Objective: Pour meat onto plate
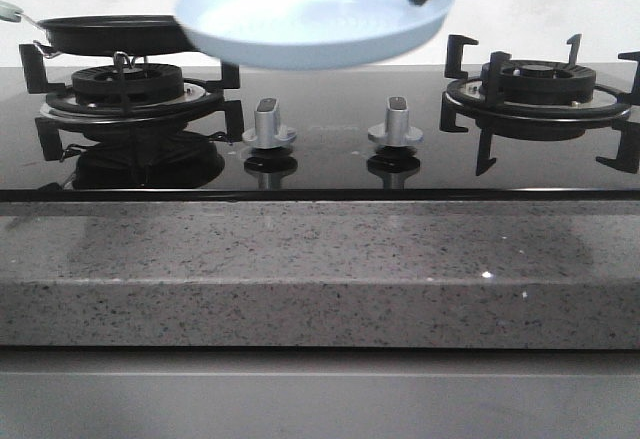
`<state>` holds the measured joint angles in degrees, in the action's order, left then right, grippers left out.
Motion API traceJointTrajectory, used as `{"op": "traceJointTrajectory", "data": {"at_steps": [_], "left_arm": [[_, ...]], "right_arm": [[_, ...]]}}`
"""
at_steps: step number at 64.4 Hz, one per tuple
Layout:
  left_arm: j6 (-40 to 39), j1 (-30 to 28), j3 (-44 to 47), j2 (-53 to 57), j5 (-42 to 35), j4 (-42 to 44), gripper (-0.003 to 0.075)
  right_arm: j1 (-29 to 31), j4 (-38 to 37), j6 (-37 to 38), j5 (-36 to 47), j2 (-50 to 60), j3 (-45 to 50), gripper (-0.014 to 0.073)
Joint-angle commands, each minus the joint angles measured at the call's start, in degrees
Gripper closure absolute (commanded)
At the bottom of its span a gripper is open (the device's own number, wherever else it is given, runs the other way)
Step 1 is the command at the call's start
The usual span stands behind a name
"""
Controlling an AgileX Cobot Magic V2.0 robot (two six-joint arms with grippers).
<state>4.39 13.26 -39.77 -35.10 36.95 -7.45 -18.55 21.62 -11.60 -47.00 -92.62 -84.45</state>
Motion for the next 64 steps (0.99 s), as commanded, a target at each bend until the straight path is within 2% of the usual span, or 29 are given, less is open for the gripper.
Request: {"op": "traceJointTrajectory", "data": {"at_steps": [1,18,42,45,53,64], "left_arm": [[0.01,0.45,-2.1,-0.4,-3.61,-0.65,0.0231],[0.01,0.45,-2.1,-0.4,-3.61,-0.65,0.0231],[0.01,0.45,-2.1,-0.4,-3.33,0.51,0.023],[-0.09,0.45,-2.1,-0.4,-3.84,1.73,0.0209],[-1.13,-0.45,-4.34,-1.72,-4.53,3.26,0.0087],[-1.22,-4.68,-10.22,-8.37,-1.32,3.88,0.008]], "right_arm": [[-0.98,1.96,-1.05,6.91,4.54,3.49,0.0713],[-1.29,1.23,-1.05,12.87,4.75,10.85,0.0713],[-1.29,0.87,-1.05,12.98,3.72,10.97,0.0713],[-1.29,0.87,-1.05,12.98,3.72,10.97,0.0713],[-1.29,0.87,-1.05,12.98,3.72,10.97,0.0713],[-1.29,0.87,-1.05,13.0,3.72,10.97,0.0713]]}}
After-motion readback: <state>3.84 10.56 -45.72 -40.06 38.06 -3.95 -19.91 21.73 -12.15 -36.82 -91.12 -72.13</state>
